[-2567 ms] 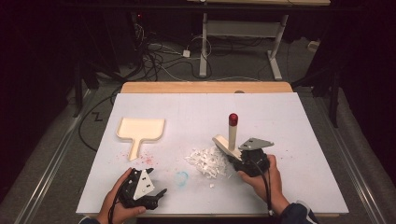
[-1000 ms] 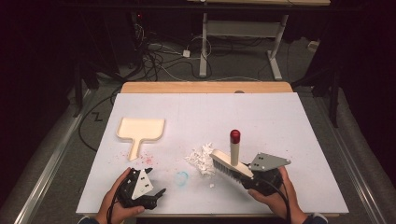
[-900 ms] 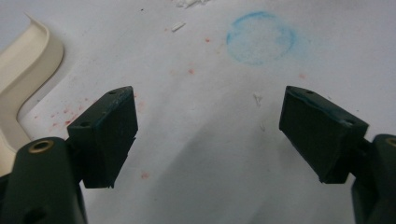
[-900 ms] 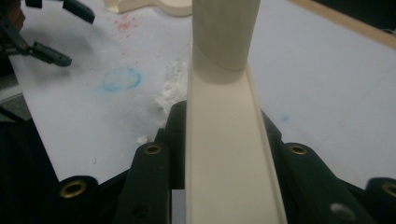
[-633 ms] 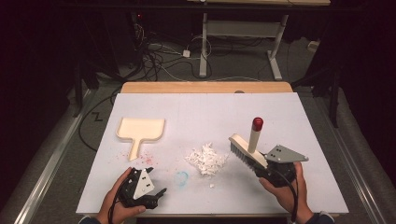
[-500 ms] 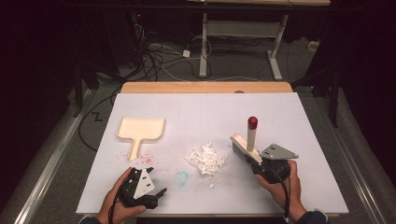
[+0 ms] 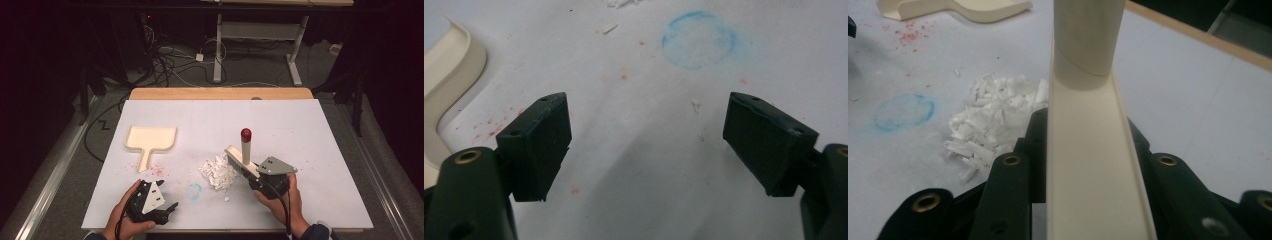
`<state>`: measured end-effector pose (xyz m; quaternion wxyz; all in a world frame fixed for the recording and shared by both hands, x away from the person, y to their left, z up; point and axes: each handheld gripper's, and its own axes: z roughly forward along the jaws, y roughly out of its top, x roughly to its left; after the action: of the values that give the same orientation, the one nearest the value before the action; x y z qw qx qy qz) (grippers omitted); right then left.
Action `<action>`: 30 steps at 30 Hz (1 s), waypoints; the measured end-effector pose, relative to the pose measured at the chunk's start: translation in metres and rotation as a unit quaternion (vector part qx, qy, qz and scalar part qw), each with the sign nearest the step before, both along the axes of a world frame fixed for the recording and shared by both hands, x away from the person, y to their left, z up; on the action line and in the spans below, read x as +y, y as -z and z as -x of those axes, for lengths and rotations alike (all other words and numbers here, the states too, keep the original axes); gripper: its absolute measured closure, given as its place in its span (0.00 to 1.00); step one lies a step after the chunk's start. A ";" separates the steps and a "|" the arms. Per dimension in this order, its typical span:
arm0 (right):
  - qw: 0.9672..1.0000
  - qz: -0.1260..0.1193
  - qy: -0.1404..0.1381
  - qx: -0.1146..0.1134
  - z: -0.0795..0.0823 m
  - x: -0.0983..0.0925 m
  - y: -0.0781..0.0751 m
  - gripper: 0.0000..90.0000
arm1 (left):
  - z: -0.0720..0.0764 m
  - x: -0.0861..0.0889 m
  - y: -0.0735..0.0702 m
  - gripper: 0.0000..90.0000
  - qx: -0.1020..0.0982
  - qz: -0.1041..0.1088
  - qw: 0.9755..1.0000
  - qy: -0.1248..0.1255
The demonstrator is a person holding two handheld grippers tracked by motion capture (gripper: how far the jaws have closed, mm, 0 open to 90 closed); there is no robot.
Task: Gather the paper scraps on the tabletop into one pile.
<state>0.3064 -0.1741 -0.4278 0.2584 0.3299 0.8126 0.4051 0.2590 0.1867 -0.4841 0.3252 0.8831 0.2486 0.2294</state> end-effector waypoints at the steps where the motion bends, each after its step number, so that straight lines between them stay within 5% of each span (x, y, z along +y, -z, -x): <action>1: 1.000 -0.011 -0.001 -0.010 0.003 -0.006 -0.008 0.76 | 0.000 0.000 0.000 0.20 -0.001 0.001 1.000 -0.001; 5: 0.999 -0.026 -0.026 -0.009 0.012 -0.013 -0.021 0.76 | 0.001 0.001 -0.001 0.20 -0.004 0.002 1.000 -0.002; 10: 0.995 -0.029 -0.095 0.019 0.039 -0.024 -0.028 0.76 | 0.002 0.002 -0.002 0.20 -0.006 0.003 1.000 -0.004; 12: 0.991 -0.028 -0.127 0.038 0.047 -0.024 -0.025 0.76 | 0.002 0.002 -0.002 0.20 -0.007 0.003 1.000 -0.006; 13: 0.986 -0.024 -0.155 0.059 0.055 -0.022 -0.019 0.76 | 0.002 0.002 -0.002 0.20 -0.007 0.002 1.000 -0.006; 14: 0.986 -0.024 -0.155 0.059 0.055 -0.022 -0.019 0.76 | 0.002 0.002 -0.002 0.20 -0.008 0.002 1.000 -0.006; 18: 0.976 0.017 -0.204 0.078 0.063 -0.016 -0.007 0.76 | 0.002 0.002 -0.002 0.20 -0.007 0.002 1.000 -0.006; 23: 0.978 0.035 -0.191 0.069 0.054 -0.013 0.000 0.76 | 0.002 0.002 -0.002 0.20 -0.005 0.001 1.000 -0.001; 27: 0.985 0.035 -0.165 0.048 0.032 -0.009 0.002 0.76 | 0.001 0.000 0.000 0.20 -0.003 -0.003 1.000 0.004; 30: 0.985 0.031 -0.164 0.040 0.024 -0.005 0.004 0.76 | 0.001 -0.002 0.001 0.20 0.000 -0.007 1.000 0.007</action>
<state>0.2828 -0.1795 -0.4318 0.1657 0.1998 0.8778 0.4026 0.2585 0.1851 -0.4854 0.3208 0.8868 0.2412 0.2291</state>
